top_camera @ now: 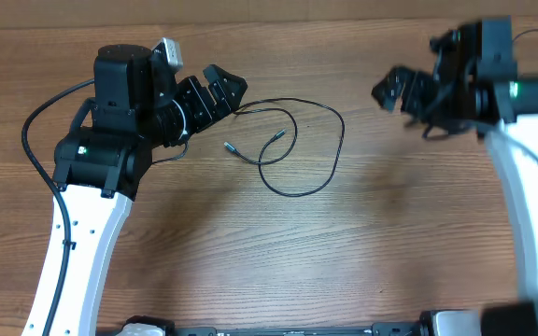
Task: Untangle cables
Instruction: 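Move the right gripper back toward the remaining cable at center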
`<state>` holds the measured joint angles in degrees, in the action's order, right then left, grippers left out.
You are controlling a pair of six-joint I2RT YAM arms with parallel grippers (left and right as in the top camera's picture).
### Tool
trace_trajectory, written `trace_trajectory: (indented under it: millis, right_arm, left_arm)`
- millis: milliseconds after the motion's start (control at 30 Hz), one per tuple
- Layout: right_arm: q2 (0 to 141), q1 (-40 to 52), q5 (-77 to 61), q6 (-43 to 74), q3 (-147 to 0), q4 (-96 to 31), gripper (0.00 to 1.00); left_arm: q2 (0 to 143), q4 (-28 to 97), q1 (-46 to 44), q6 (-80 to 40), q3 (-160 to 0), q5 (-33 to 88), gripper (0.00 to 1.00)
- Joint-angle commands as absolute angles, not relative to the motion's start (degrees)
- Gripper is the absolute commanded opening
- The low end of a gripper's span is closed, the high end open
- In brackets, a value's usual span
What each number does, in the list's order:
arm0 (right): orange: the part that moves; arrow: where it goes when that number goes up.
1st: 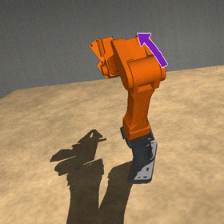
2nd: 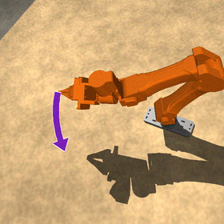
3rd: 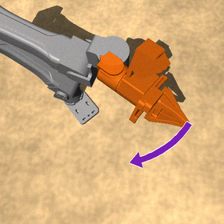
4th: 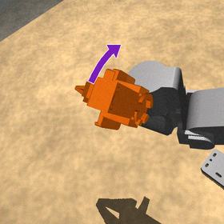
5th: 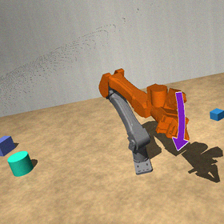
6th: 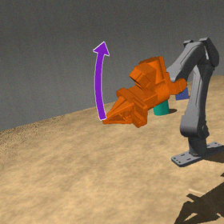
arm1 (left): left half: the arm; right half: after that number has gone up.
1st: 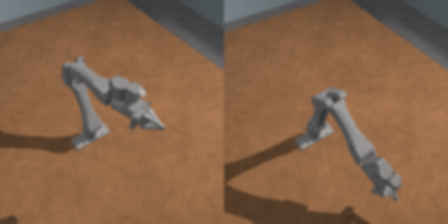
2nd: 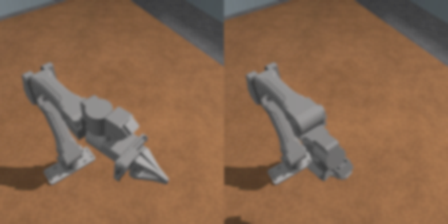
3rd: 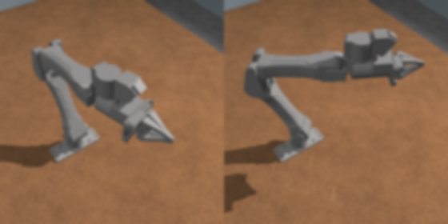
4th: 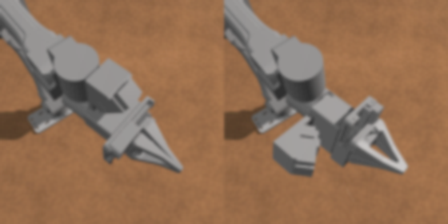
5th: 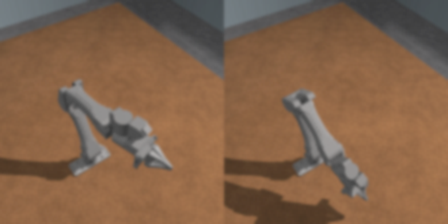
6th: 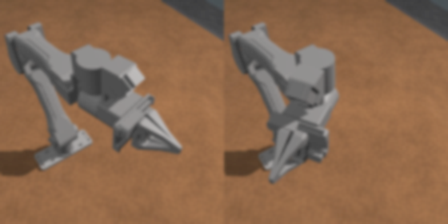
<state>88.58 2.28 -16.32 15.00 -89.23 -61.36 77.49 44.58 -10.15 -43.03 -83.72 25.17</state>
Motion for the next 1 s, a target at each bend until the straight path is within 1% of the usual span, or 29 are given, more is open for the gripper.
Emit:
trace_trajectory:
  millis: [0,133,267,400,500,667,800,967]
  right_arm:
    - [80.1,2.2,-21.8,16.2,-74.6,-54.0,1.0]
    - [74.4,2.2,-25.0,19.5,-60.7,-45.6,1.0]
    - [73.2,2.2,-25.8,22.7,-52.4,-42.7,1.0]
    - [72.7,2.2,-26.2,24.2,-47.6,-40.8,1.0]
    - [69.6,2.2,-25.1,24.0,-44.5,-39.4,1.0]
    - [58.6,2.2,-25.2,24.5,-37.2,-35.2,1.0]
    - [48.6,2.2,-27.3,26.2,-30.7,-28.0,1.0]
    - [44.0,2.2,-31.1,30.0,-27.9,-26.0,1.0]
  left_arm:
    - [77.6,44.4,-10.5,-41.8,-84.6,24.9,1.0]
    - [77.6,44.4,-10.5,-41.8,-84.6,24.9,0.99]
    - [77.6,44.4,-10.5,-41.8,-84.6,24.9,1.0]
    - [77.6,44.4,-10.5,-41.8,-84.6,24.9,1.0]
    - [77.6,44.4,-10.5,-41.8,-84.6,24.9,1.0]
    - [77.6,44.4,-10.5,-41.8,-84.6,24.9,1.0]
    - [77.6,44.4,-10.5,-41.7,-84.6,24.9,1.0]
    - [77.6,44.4,-10.5,-41.8,-84.6,24.9,1.0]
